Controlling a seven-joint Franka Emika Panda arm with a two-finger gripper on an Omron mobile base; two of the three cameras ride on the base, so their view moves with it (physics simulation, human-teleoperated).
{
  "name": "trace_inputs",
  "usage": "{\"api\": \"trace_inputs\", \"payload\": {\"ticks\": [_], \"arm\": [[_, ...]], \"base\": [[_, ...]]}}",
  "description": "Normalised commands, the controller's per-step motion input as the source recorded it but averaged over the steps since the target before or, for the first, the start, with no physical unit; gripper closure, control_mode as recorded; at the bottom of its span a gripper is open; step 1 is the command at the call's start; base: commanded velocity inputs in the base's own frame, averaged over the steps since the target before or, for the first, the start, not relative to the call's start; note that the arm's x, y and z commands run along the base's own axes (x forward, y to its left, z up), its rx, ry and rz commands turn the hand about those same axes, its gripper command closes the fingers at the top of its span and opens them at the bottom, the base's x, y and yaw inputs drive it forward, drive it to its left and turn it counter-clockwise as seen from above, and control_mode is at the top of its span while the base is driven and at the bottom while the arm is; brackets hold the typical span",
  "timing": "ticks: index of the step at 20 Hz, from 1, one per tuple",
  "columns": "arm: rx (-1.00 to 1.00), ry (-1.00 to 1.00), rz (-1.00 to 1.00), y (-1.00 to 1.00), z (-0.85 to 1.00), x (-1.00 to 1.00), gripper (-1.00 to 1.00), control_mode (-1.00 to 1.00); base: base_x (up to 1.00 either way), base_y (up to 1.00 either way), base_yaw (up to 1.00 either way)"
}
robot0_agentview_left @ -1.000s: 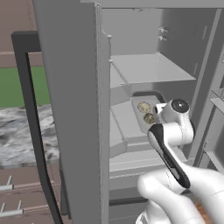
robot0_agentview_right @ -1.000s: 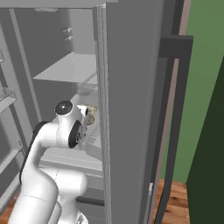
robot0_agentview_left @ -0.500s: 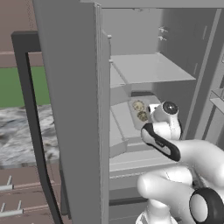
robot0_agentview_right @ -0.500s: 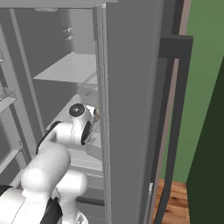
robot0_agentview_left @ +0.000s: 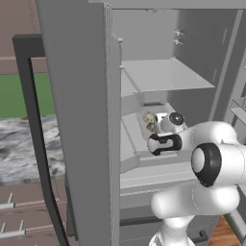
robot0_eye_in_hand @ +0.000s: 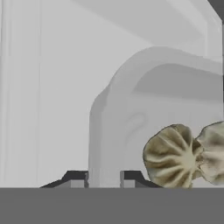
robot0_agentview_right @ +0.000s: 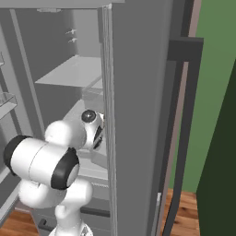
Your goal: Place two dumplings into each of the tupperware containers and then place the containers in the fridge.
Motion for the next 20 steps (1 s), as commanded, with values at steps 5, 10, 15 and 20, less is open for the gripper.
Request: {"api": "trace_inputs", "payload": {"ticks": [5, 10, 15, 20], "arm": [[0.00, 0.00, 0.00, 0.00, -0.15, 0.58, 1.00, -1.00], [0.00, -0.01, 0.00, 0.00, -0.05, 0.29, 1.00, -1.00], [0.00, 0.00, 0.00, 0.00, 0.00, 0.00, -1.00, -1.00], [0.00, 0.00, 0.00, 0.00, 0.04, 0.00, -1.00, -1.00]], "base": [[0.00, 0.00, 0.00], [0.00, 0.00, 0.00], [0.00, 0.00, 0.00], [0.00, 0.00, 0.00]]}}
